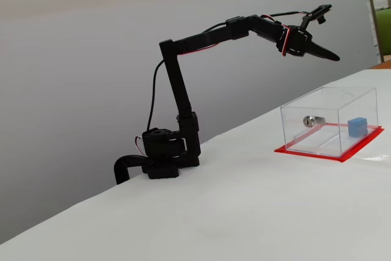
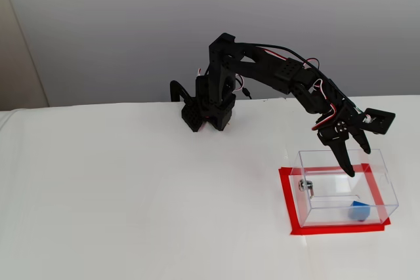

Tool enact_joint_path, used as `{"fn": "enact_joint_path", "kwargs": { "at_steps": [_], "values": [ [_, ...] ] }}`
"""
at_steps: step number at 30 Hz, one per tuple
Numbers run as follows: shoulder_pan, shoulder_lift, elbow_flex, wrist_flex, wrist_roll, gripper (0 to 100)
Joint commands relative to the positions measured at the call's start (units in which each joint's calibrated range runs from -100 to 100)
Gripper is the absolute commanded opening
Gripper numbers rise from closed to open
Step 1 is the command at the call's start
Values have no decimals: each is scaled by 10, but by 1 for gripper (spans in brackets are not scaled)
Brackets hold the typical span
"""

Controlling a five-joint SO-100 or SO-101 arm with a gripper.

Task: Pick the blue lego brick and place it into the transparent box

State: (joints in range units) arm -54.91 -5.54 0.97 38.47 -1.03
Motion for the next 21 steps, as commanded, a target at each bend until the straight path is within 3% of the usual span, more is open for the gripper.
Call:
{"fn": "enact_joint_path", "kwargs": {
  "at_steps": [1, 4, 12, 21],
  "values": [
    [1, -4, -30, -1, 2, 31],
    [1, -5, -31, -1, 2, 28],
    [8, -14, -31, -2, 2, 2],
    [46, -54, -14, 1, 3, 1]
  ]
}}
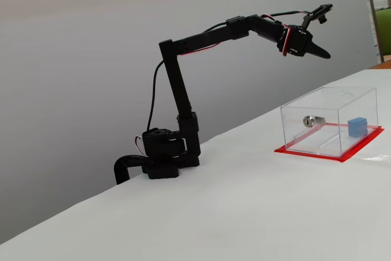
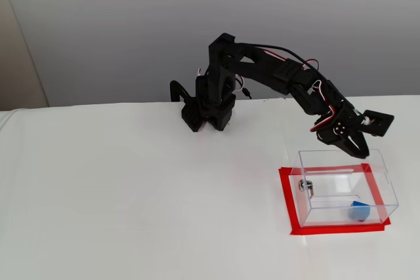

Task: Pick the blue lego brick and place it into the transparent box

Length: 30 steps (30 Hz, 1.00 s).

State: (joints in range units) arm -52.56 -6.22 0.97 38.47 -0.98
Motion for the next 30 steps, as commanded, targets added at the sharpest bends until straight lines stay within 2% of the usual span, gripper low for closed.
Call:
{"fn": "enact_joint_path", "kwargs": {
  "at_steps": [1, 18, 30],
  "values": [
    [31, -58, -5, 1, 2, 1],
    [274, -378, 260, -6, 0, 2],
    [451, -494, 391, 1, -3, 2]
  ]
}}
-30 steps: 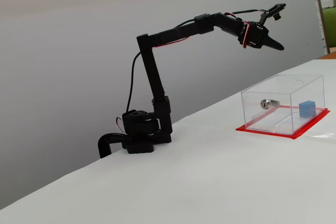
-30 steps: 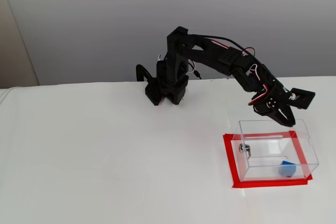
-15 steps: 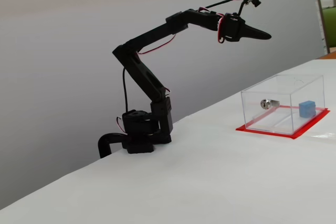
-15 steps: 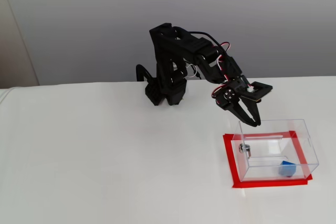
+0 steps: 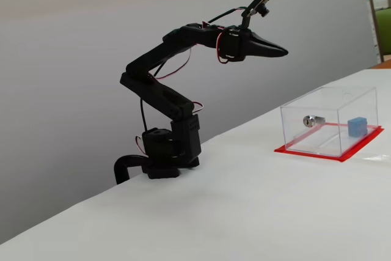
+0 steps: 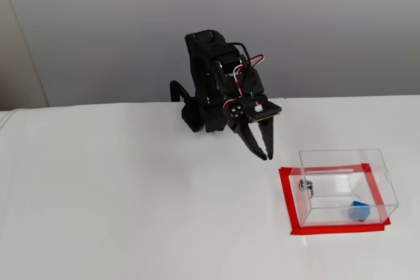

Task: Pick the blue lego brick and place it into the transparent box

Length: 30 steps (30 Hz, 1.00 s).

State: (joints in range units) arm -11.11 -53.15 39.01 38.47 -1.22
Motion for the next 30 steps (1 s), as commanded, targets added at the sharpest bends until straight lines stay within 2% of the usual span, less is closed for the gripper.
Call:
{"fn": "enact_joint_path", "kwargs": {
  "at_steps": [1, 15, 30],
  "values": [
    [49, -32, 21, 1, -1, 2],
    [185, -210, 219, 1, 0, 1],
    [198, -337, 426, -7, -1, 1]
  ]
}}
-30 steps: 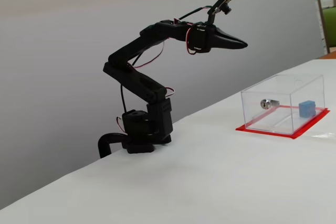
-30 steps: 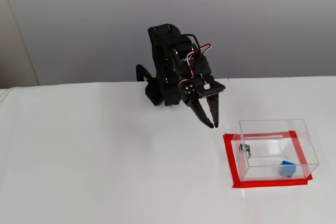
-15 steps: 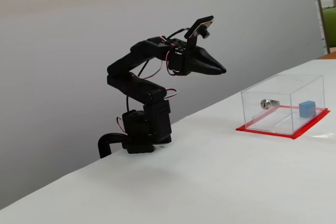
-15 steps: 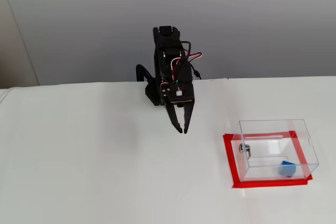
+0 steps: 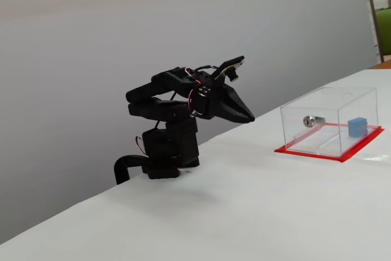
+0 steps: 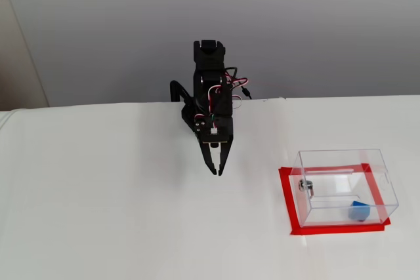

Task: Pick the blue lego brick and place it into the transparent box

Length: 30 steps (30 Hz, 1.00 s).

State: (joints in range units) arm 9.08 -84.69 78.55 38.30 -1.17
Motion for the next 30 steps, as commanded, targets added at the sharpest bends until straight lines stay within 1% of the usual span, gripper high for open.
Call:
{"fn": "enact_joint_path", "kwargs": {
  "at_steps": [1, 10, 19, 21, 30],
  "values": [
    [-5, -31, 49, -5, -1, 2],
    [-3, -151, 183, -5, -1, 2],
    [6, -152, 207, -1, -1, 2],
    [12, -152, 207, 8, -1, 2],
    [14, -152, 207, 114, -1, 2]
  ]
}}
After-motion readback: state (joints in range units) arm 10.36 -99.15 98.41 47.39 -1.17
